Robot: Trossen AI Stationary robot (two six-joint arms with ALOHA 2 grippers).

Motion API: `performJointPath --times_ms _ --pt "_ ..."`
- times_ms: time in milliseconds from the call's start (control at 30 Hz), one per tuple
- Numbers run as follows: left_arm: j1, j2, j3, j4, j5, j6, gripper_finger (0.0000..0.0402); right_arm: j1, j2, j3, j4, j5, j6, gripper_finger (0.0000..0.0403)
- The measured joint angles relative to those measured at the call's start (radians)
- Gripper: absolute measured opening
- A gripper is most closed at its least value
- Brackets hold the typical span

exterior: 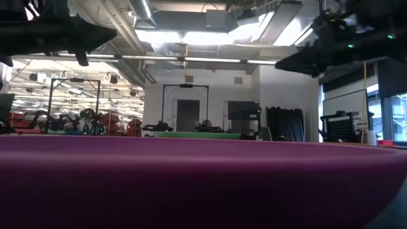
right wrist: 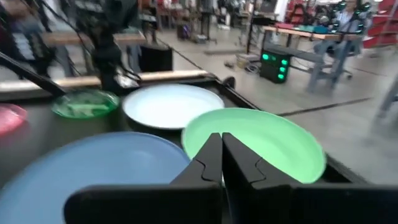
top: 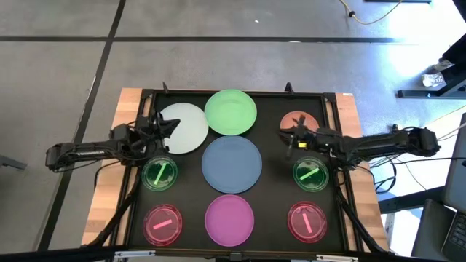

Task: Stack plastic plates
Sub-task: Stack the green plate on the blue plate

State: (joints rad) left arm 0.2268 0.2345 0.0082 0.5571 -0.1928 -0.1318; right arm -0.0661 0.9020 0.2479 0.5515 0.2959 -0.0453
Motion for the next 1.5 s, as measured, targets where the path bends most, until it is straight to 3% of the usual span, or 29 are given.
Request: performJointPath --times_ms 133,267,500,667,1067,1267,1500 --pt "0.000 0.033 0.000 0.030 0.000 -0.030 0.0002 -0.013 0.098 0.134 -0.179 0.017 -0.049 0.0003" --pt "-0.001 0.035 0.000 0.032 0.003 -0.069 0.0002 -0.060 0.203 0.259 -0.343 0.018 -0.096 0.0035" --pt "-0.001 0.034 0.000 0.031 -0.008 -0.070 0.0002 -0.168 0.390 0.401 -0.454 -0.031 -0.286 0.0123" --pt "-0.001 0.034 0.000 0.031 -0.008 -0.069 0.0002 -0.193 0.525 0.483 -0.472 -0.044 -0.414 0.0158" --pt "0.000 0.041 0.000 0.026 -0.003 -0.069 0.0002 -0.190 0.809 0.757 -0.762 -0.064 -0.546 0.0159" --pt "0.002 0.047 0.000 0.038 -0.014 -0.068 0.0002 -0.190 0.895 0.819 -0.767 -0.062 -0.590 0.0159" --pt "0.002 0.056 0.000 0.023 0.078 -0.132 0.0002 -0.192 0.952 0.829 -0.742 -0.064 -0.641 0.0159"
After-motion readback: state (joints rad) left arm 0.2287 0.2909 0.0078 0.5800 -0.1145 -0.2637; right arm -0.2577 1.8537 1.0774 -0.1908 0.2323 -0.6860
